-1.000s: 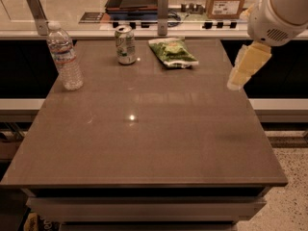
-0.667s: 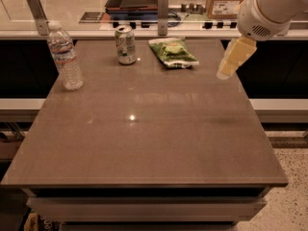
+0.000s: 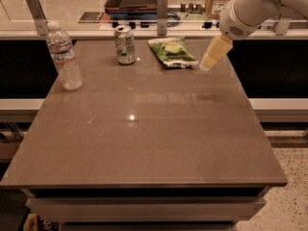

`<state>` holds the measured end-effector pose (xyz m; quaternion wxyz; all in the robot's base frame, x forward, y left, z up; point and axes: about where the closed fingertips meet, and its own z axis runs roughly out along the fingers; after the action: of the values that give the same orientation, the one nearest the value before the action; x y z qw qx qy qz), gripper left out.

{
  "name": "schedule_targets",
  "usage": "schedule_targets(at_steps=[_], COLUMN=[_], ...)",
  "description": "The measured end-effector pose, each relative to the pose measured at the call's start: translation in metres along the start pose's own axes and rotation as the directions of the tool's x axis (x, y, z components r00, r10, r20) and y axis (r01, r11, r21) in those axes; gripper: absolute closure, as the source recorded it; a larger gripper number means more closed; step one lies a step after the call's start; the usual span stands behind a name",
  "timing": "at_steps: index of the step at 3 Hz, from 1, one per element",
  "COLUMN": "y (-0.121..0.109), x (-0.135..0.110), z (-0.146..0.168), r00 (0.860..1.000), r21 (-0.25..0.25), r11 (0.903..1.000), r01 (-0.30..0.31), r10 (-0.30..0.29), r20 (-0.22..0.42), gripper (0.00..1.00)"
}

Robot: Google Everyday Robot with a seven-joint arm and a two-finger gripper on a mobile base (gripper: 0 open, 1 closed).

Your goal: Move green jalapeno chip bag near water bottle

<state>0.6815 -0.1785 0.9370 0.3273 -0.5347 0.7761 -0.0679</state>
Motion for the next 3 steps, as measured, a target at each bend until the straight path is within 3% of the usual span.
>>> schedule_targets(at_steps=[1,3], y=[0.000,-0.012], x=[0.000,-0.020], z=[0.000,0.031], r00=[1.000,0.994], r21=[0.000,-0.029], r11=[1.0000,0.9985], r01=[0.000,-0.047], r10=[0.000,0.050], r20=[0.000,0.094], gripper=[0.00,0.00])
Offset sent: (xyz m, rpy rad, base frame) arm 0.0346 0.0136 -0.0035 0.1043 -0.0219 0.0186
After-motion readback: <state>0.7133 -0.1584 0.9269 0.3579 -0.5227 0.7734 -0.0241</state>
